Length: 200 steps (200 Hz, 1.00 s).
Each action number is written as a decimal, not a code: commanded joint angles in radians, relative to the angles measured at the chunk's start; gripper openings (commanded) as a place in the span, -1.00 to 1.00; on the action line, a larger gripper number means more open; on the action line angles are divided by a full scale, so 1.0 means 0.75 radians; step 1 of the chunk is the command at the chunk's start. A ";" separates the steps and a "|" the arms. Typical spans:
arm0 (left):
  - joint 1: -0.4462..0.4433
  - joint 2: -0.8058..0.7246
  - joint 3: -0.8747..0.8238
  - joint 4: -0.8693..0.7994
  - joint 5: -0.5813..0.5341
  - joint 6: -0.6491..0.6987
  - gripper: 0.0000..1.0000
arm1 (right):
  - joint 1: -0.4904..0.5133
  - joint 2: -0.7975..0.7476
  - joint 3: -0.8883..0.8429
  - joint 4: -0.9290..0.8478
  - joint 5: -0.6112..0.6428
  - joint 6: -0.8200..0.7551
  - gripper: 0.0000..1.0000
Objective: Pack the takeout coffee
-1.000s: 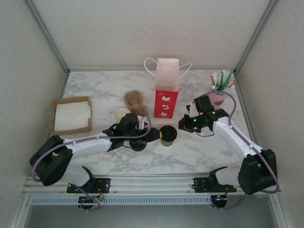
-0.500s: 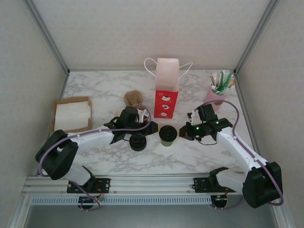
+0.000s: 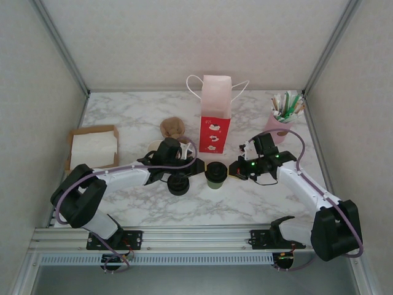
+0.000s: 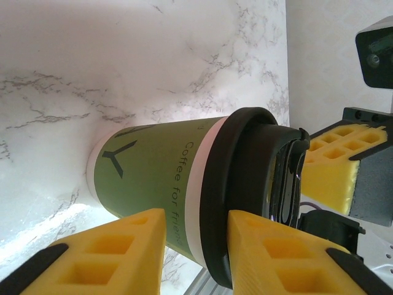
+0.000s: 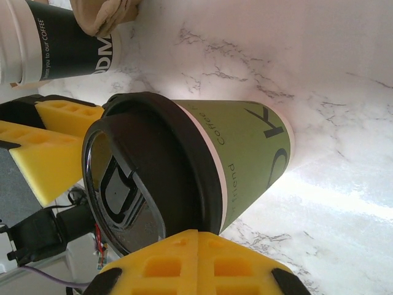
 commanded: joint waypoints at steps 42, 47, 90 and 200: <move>-0.071 0.005 -0.056 0.083 0.008 -0.052 -0.38 | 0.008 0.087 0.050 0.016 0.024 -0.003 -1.00; -0.070 0.005 -0.058 0.085 0.005 -0.054 -0.38 | 0.009 0.089 0.056 0.016 0.022 -0.003 -1.00; -0.075 -0.016 -0.074 0.092 -0.007 -0.074 -0.38 | 0.010 0.100 0.086 0.000 0.015 -0.013 -1.00; -0.079 -0.047 -0.074 0.064 -0.043 -0.086 -0.36 | 0.014 0.087 0.102 -0.092 0.115 -0.050 -1.00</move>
